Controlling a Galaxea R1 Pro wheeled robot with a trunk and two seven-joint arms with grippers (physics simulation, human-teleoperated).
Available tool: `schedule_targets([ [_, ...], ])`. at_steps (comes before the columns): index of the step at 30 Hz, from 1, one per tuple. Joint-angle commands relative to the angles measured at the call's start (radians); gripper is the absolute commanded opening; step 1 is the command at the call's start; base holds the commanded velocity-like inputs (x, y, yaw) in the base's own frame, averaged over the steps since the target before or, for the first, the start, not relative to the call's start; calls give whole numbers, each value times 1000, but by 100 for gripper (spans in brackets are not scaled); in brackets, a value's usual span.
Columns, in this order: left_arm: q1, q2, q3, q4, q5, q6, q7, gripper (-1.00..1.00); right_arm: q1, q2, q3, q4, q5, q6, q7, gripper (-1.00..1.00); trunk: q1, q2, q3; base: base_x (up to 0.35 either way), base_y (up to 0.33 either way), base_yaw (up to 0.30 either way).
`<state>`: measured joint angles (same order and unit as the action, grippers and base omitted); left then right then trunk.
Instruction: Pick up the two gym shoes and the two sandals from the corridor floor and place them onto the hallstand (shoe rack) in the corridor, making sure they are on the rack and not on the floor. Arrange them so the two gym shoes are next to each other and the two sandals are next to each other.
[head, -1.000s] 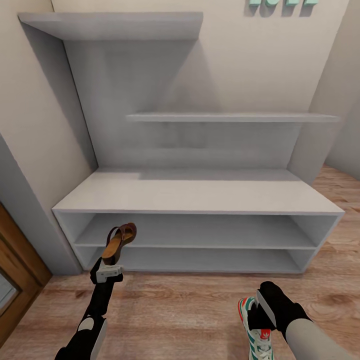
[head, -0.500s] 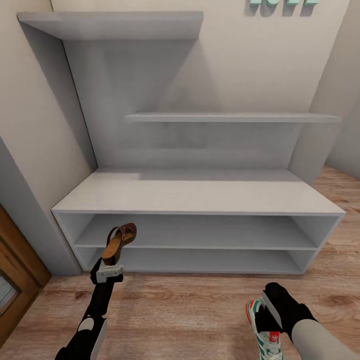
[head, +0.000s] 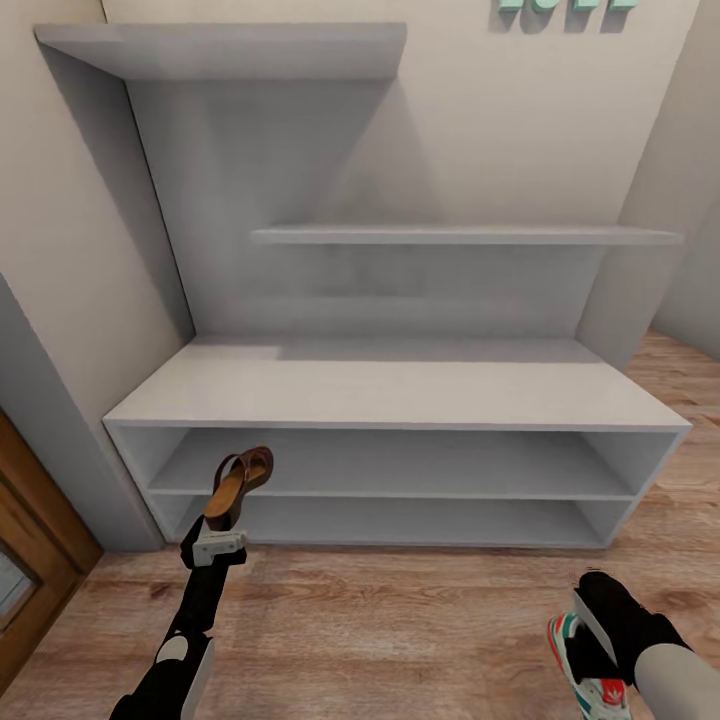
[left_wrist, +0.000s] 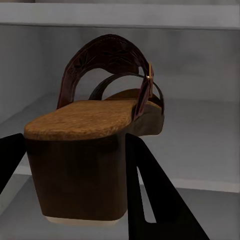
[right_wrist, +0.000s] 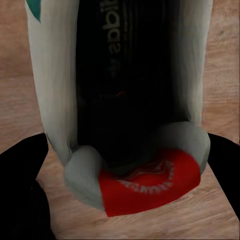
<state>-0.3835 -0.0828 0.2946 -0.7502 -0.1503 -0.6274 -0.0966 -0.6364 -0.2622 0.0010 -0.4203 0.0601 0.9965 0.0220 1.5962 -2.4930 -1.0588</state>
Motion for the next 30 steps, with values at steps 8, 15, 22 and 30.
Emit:
schedule_targets([
  [8,0,0,0,0,0,0,0,-100,0,-5,2,137,-1,1,64,-100,0,0,0,0,0,0],
  [15,0,0,0,0,0,0,0,-100,0,-6,27,166,5,0,238,-100,0,0,0,0,0,0],
  [22,0,0,0,0,0,0,0,-100,0,-7,58,172,12,-2,301,-100,0,0,0,0,0,0],
  [30,0,0,0,0,0,0,0,-100,0,-8,65,174,15,-2,314,-100,0,0,0,0,0,0],
])
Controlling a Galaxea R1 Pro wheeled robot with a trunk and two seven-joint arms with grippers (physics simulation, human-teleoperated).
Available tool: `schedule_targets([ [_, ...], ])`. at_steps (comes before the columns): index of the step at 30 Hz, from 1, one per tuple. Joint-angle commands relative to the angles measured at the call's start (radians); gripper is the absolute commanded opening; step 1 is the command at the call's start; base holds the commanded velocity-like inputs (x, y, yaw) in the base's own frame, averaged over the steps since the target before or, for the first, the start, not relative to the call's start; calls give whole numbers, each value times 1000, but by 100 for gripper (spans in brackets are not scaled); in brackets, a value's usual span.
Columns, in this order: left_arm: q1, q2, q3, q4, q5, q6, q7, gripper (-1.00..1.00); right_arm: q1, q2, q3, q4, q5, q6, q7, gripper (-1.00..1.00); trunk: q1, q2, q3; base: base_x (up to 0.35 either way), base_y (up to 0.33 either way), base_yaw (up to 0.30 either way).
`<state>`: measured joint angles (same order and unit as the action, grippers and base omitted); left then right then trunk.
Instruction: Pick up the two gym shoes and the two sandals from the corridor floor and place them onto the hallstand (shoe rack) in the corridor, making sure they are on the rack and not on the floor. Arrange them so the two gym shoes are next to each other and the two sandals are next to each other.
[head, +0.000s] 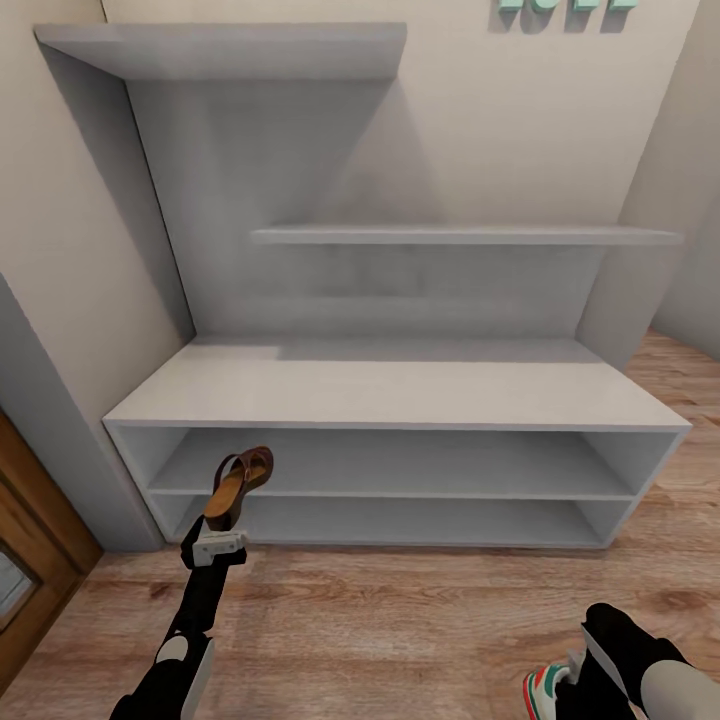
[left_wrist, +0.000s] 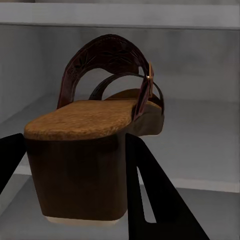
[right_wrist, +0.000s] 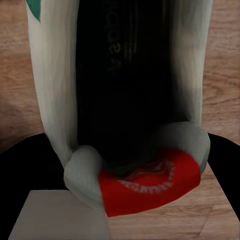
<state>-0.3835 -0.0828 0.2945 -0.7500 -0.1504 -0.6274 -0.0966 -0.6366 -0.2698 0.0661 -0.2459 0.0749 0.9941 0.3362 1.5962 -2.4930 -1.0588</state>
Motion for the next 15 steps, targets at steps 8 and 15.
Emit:
schedule_targets([
  [8,0,0,0,-1,0,0,0,-100,0,0,1,0,0,0,2,-100,0,0,0,96,0,0],
  [15,0,0,0,-2,0,0,0,-100,0,0,1,0,0,0,3,-100,0,0,0,56,0,0],
])
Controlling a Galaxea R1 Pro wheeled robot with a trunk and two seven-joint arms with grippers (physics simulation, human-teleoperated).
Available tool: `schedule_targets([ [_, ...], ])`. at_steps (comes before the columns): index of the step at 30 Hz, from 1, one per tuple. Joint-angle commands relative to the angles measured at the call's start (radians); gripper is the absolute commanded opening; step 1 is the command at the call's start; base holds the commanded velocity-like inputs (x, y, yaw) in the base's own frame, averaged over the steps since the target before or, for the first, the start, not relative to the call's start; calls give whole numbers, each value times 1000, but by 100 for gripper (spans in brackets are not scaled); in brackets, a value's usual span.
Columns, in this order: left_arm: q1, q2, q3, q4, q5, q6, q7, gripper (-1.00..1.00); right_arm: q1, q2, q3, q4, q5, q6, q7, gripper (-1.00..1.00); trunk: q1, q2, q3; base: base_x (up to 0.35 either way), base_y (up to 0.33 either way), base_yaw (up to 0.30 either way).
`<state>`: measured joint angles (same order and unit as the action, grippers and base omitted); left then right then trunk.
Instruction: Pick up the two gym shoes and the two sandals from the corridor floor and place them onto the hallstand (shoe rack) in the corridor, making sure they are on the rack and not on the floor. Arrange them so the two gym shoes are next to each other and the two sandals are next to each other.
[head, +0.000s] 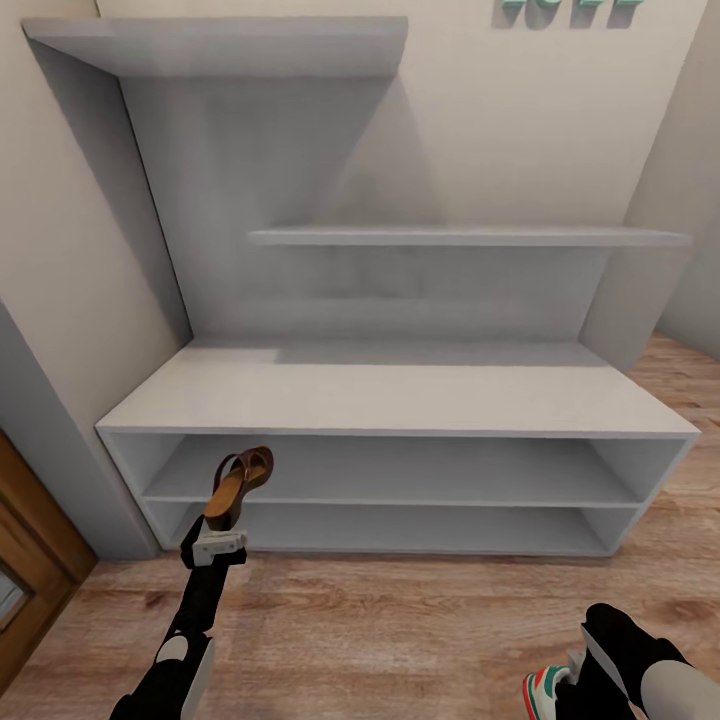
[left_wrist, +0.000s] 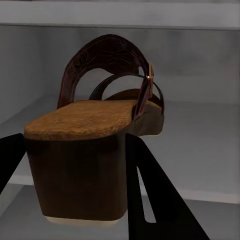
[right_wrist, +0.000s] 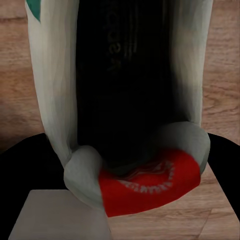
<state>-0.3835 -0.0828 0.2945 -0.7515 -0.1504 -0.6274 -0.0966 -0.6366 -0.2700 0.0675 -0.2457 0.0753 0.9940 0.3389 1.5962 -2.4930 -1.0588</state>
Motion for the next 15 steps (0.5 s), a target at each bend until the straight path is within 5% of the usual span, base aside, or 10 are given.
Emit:
schedule_targets([
  [1,0,0,0,0,0,0,0,-100,0,0,0,0,0,0,0,-100,0,0,0,21,0,0],
  [15,0,0,0,0,0,0,0,-100,0,0,0,0,0,0,0,-100,0,0,0,6,0,0],
])
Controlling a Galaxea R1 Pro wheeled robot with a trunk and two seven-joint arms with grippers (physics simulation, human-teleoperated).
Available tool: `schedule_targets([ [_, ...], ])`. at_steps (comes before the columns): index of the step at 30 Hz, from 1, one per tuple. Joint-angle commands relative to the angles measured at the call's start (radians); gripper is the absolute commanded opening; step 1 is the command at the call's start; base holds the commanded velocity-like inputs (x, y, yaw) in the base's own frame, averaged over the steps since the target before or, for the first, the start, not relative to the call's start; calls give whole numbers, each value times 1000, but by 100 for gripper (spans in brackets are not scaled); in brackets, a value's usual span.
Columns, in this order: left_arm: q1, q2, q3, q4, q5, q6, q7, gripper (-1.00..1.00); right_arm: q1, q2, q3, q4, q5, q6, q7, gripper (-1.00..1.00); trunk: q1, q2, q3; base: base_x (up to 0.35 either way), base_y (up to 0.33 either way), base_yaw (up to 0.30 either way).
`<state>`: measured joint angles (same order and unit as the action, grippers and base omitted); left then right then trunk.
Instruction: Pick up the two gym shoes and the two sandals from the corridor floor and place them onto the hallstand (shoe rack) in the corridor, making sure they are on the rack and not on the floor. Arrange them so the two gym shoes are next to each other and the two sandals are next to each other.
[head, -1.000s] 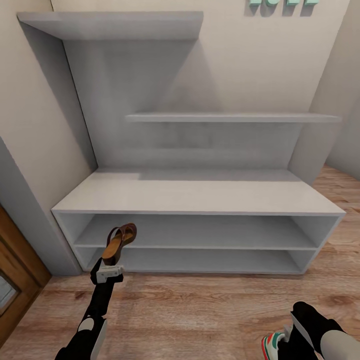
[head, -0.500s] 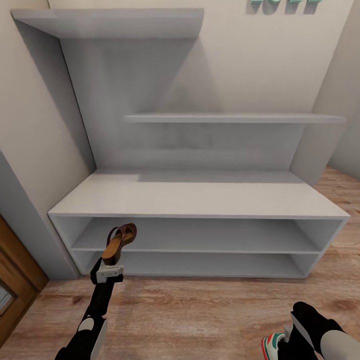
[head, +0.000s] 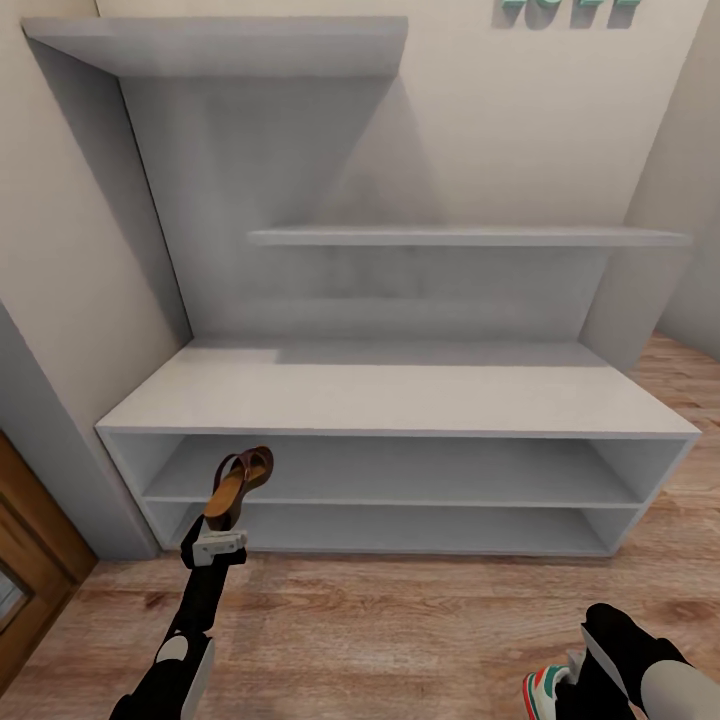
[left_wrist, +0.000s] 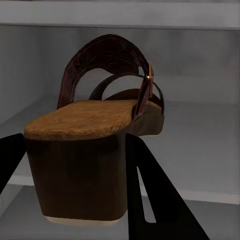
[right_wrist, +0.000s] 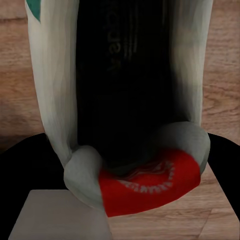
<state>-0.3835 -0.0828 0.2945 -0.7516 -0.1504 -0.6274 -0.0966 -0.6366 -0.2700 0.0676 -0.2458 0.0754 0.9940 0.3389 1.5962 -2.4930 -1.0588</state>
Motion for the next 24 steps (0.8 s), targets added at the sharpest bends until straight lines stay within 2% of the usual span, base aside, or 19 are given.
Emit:
schedule_targets([
  [1,0,0,0,0,0,0,0,-100,0,0,0,0,0,0,0,-100,0,0,0,41,0,0],
  [9,0,0,0,1,0,0,0,-100,0,0,0,0,0,0,0,-100,0,0,0,122,0,0],
  [24,0,1,0,1,0,0,0,-100,0,0,0,0,0,0,1,-100,0,0,0,16,0,0],
])
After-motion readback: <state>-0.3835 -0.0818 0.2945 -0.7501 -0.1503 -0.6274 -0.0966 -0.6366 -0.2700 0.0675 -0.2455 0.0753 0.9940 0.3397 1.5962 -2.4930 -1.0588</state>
